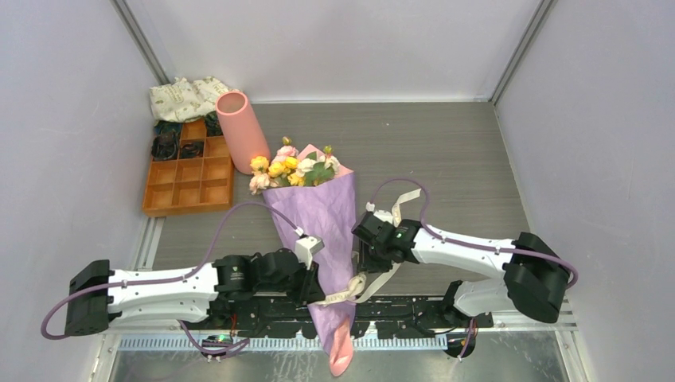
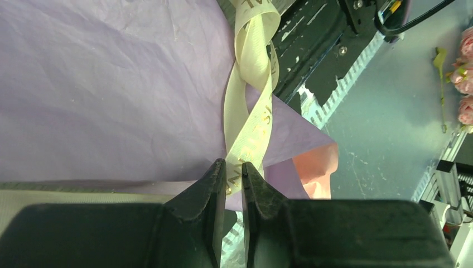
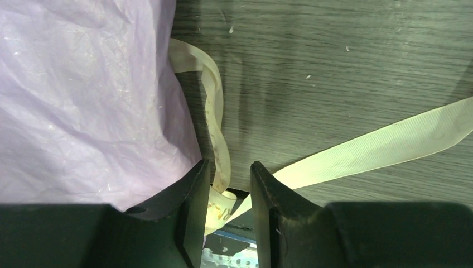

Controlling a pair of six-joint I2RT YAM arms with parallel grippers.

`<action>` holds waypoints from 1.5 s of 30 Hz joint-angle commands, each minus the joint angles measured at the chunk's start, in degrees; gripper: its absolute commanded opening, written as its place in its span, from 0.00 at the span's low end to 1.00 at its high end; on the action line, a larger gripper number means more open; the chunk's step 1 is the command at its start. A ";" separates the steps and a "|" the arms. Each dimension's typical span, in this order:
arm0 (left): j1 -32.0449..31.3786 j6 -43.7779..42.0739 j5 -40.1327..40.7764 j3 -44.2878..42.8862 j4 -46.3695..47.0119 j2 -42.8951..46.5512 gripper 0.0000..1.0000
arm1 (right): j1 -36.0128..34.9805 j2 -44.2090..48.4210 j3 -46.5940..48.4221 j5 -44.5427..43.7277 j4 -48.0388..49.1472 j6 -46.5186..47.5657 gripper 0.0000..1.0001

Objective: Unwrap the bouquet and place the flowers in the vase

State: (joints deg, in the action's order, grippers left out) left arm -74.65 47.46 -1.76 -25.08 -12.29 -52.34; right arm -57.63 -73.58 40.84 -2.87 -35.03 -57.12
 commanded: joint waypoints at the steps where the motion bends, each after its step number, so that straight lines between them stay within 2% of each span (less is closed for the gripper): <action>1: -0.30 1.64 1.32 0.91 -1.48 4.69 0.18 | -0.18 -2.98 0.30 -1.11 2.02 -0.62 0.38; 4: -0.33 2.42 1.31 1.81 -2.40 7.21 0.18 | -0.18 -5.69 1.02 -0.52 3.88 -0.43 0.37; 5: -0.34 2.54 1.32 1.99 -2.84 7.90 0.18 | -0.18 -6.39 1.31 -0.52 4.28 -0.26 0.34; 9: -0.33 2.19 4.51 1.67 -5.35 9.79 0.18 | -0.12 -8.02 3.25 -2.84 3.56 0.10 0.02; 10: -0.36 2.00 4.88 1.39 -5.81 9.99 0.18 | -0.15 -8.02 4.21 -4.13 2.02 0.13 0.01; 16: -0.36 0.04 6.51 -2.33 -7.98 8.42 0.18 | -0.04 -4.01 14.25 -21.15 -17.22 -0.08 0.01; 20: -0.36 -2.03 7.24 -4.84 -8.42 6.38 0.19 | 0.75 -0.46 19.27 -29.54 -25.21 -0.27 0.01; 28: -0.32 -4.18 7.90 -7.06 -7.06 2.73 0.20 | 7.82 6.43 20.56 -31.97 -28.86 2.26 0.01; 34: -0.33 -9.97 11.42 -13.83 -8.09 0.11 0.31 | 10.98 7.67 23.89 -33.71 -30.40 4.52 0.01; 39: -0.24 -14.68 12.80 -21.09 -8.01 -8.05 0.42 | 11.40 7.66 29.45 -36.27 -31.69 6.43 0.01; 45: -0.24 -15.28 12.09 -24.91 -7.11 -19.94 0.46 | 12.12 7.64 36.21 -38.77 -34.12 8.85 0.01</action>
State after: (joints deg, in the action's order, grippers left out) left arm -74.74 34.24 9.50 -48.18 -20.16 -67.00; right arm -46.15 -67.11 72.31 -37.12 -67.26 -50.33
